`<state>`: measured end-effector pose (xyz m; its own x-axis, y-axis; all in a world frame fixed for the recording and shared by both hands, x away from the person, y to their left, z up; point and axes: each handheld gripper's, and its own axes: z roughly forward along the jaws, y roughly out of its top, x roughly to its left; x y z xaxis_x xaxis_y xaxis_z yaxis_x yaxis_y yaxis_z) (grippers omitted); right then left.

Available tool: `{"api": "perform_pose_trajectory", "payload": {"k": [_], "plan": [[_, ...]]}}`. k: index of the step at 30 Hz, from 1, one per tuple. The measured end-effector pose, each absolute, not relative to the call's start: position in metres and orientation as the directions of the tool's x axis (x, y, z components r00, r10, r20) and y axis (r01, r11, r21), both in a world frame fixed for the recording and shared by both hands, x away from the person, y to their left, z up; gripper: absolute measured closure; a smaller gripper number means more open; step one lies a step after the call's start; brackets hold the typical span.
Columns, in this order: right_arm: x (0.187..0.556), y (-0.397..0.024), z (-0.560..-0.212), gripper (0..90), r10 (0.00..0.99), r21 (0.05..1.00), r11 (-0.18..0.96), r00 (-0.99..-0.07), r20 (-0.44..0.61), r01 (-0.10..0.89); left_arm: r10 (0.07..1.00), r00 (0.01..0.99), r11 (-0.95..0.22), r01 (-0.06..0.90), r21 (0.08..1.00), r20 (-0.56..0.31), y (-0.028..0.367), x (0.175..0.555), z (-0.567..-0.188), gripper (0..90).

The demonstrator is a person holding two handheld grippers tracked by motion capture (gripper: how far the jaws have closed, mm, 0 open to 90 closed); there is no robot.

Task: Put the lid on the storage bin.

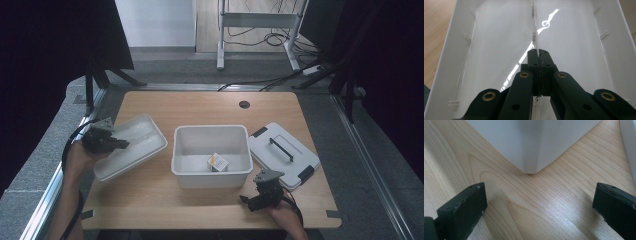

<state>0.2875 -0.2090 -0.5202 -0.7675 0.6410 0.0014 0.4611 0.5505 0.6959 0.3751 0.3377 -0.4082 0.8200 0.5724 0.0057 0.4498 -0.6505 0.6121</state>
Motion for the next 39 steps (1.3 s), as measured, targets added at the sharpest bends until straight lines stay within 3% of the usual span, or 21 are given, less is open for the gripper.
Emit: {"api": "perform_pose_trajectory", "payload": {"k": [10, 21, 39], "plan": [[0.287, -0.209, -0.52, 0.0, 0.643, 0.696, 0.549, -0.766, 0.002, 0.463, 0.486, 0.874, -0.672, 0.365, 0.644, 0.012, 0.332, 0.372, -0.37, 89.2], [0.287, -0.209, -0.52, 0.0, 0.644, 0.695, 0.549, -0.765, 0.003, 0.465, 0.331, 0.943, -0.71, 0.223, 0.667, 0.036, 0.29, 0.373, -0.337, 89.2], [0.287, -0.209, -0.52, 0.0, 0.643, 0.695, 0.549, -0.766, 0.003, 0.464, 0.177, 0.984, -0.737, 0.108, 0.668, 0.036, 0.208, 0.388, -0.331, 89.2]]}}
